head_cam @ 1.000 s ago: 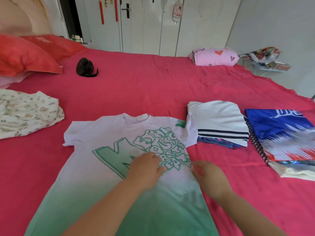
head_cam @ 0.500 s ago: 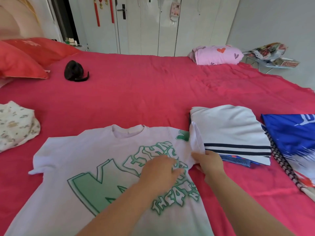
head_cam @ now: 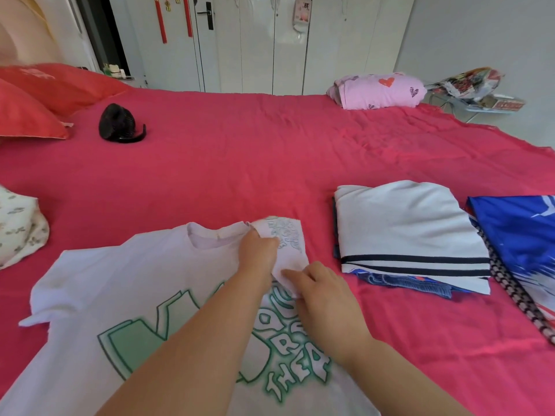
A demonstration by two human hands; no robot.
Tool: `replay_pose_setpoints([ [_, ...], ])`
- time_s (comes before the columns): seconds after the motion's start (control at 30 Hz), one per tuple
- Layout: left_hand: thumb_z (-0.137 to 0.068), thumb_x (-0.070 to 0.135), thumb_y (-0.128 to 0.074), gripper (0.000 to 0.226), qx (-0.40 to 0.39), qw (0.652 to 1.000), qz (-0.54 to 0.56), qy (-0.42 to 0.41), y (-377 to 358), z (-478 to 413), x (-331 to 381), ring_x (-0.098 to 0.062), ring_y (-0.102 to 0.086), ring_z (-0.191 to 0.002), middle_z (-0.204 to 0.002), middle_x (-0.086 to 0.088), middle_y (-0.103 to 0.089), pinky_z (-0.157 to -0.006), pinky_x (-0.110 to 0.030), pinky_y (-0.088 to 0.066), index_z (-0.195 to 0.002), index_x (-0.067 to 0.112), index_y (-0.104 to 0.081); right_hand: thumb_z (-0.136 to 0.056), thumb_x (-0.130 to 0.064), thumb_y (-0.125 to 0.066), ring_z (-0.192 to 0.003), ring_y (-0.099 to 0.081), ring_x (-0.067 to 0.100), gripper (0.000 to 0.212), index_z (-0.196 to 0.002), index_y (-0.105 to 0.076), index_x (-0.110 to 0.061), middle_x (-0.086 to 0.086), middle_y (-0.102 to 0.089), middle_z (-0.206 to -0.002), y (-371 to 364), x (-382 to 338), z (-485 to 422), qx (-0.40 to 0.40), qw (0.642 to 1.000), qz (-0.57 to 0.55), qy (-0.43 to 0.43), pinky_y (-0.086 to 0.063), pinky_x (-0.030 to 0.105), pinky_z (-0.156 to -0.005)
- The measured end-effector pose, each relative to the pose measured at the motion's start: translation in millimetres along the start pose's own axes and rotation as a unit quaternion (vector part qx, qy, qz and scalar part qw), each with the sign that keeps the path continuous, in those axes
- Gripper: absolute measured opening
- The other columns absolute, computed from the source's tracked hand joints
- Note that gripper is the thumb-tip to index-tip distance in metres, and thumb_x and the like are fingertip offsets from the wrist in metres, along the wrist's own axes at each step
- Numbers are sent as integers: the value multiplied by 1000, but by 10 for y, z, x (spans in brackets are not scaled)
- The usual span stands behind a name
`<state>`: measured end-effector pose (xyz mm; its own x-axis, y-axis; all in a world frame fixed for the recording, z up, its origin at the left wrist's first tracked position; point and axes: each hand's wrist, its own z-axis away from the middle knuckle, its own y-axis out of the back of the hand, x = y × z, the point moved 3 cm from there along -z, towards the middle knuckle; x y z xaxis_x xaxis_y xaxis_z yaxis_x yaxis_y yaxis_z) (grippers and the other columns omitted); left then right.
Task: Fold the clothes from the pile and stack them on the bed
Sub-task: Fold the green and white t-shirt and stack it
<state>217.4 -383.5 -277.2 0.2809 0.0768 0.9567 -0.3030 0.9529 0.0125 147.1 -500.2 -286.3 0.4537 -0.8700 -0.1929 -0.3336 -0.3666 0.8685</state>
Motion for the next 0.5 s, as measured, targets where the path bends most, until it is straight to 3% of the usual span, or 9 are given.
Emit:
replay_pose_setpoints([
  [0.1, -82, -3, -49, 39, 45, 993, -86, -61, 223, -92, -80, -31, -60, -102, -109, -9, -64, -85, -42, -51, -118, 9, -55, -70, -26, -58, -66, -57, 19, 40, -109, -62, -24, -3, -56, -82, -51, 9, 106, -17, 999, -46, 5, -50, 31, -56],
  [0.2, -86, 1, -50, 61, 67, 962, -218, -150, 404, -65, -150, -26, -47, -123, -133, -7, -50, -96, -34, -41, -142, 13, -30, -81, -41, -46, -78, -61, 21, 36, -104, -68, -24, -4, -62, -89, -53, 6, 139, -11, 996, -87, -21, -55, 36, -67],
  [0.27, -90, 11, -53, 66, 60, 924, -299, -232, 410, 27, -170, -23, -27, -138, -149, -8, -30, -110, -31, -26, -147, 14, -19, -89, -43, -36, -99, -63, 28, 43, -112, -66, -23, 4, -66, -108, -46, -8, 99, -18, 997, -62, -45, -52, 41, -86],
  [0.3, -93, 20, -51, 62, 51, 886, -377, -265, 386, 56, -191, -23, -17, -141, -153, -6, -20, -113, -31, -19, -147, 18, -21, -92, -51, -24, -115, -56, 31, 53, -123, -59, -25, 7, -60, -125, -58, -27, 77, -54, 996, -40, -57, -43, 42, -97],
  [0.33, -95, 30, -47, 57, 32, 837, -468, -282, 360, 76, -224, -24, -9, -143, -156, -5, -11, -115, -35, -14, -146, 22, -23, -89, -61, -3, -131, -42, 30, 70, -135, -46, -29, 8, -45, -142, -90, -41, 68, -107, 992, -13, -62, -31, 42, -107],
  [0.4, -97, 42, -36, 51, -25, 748, -612, -255, 342, 65, -332, -27, 3, -144, -157, -2, 1, -116, -46, -6, -144, 28, -25, -59, -71, 31, -145, -8, 21, 105, -146, -14, -36, -1, -8, -157, -200, -8, 140, -251, 964, 3, -82, -10, 41, -115],
  [0.43, -97, 44, -33, 51, -48, 735, -636, -229, 360, 66, -361, -27, 5, -144, -158, -1, 2, -116, -48, -2, -145, 28, -24, -46, -73, 39, -145, -1, 19, 117, -147, -7, -37, -5, 1, -158, -236, 12, 168, -302, 948, 6, -95, -5, 42, -116],
  [0.5, -97, 43, -34, 50, -45, 748, -618, -238, 432, 96, -314, -23, -1, -144, -157, -1, -4, -116, -46, -4, -144, 26, -28, -32, -74, 45, -145, 3, 19, 129, -146, -4, -39, -8, 4, -157, -196, -12, 149, -324, 940, 17, -106, -3, 45, -115],
])
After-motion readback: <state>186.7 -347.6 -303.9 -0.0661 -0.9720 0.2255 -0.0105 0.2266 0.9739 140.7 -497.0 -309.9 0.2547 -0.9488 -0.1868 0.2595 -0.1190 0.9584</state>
